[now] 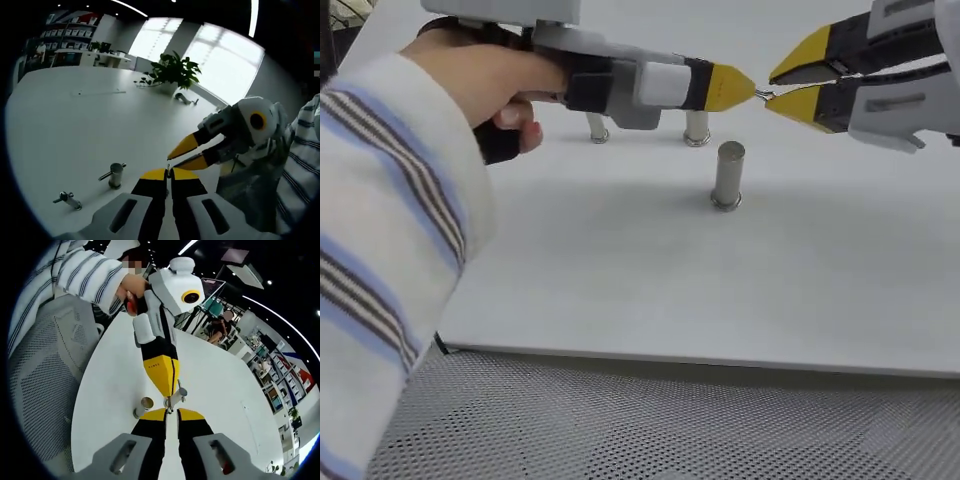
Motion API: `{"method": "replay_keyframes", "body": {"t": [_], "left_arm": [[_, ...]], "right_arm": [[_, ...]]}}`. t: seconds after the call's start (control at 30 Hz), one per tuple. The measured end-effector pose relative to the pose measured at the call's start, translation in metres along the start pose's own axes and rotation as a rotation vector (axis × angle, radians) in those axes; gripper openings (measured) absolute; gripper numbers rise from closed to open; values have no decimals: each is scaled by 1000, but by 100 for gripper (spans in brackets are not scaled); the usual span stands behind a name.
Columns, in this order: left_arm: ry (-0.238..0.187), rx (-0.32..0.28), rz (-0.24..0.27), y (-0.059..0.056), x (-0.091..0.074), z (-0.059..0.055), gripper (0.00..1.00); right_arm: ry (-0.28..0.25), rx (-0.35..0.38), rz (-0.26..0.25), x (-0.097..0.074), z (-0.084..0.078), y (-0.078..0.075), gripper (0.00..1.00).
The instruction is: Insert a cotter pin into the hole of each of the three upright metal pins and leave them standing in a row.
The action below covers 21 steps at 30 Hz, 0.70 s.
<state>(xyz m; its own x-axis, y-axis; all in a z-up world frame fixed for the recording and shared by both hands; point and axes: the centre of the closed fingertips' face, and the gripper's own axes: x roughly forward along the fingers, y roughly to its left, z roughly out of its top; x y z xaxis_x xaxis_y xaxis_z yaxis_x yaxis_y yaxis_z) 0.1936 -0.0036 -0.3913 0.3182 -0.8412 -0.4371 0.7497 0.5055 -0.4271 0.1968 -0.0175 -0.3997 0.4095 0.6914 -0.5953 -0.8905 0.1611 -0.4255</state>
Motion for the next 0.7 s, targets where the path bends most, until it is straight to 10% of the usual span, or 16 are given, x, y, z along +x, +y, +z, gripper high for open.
{"method": "replay_keyframes", "body": {"t": [0.27, 0.7], "left_arm": [[13, 126, -3, -4, -8, -4, 0], [41, 386, -74, -25, -15, -9, 0]], "right_arm": [[-98, 317, 144, 2, -2, 13, 15], [-193, 473, 286, 1, 11, 30, 8]]}}
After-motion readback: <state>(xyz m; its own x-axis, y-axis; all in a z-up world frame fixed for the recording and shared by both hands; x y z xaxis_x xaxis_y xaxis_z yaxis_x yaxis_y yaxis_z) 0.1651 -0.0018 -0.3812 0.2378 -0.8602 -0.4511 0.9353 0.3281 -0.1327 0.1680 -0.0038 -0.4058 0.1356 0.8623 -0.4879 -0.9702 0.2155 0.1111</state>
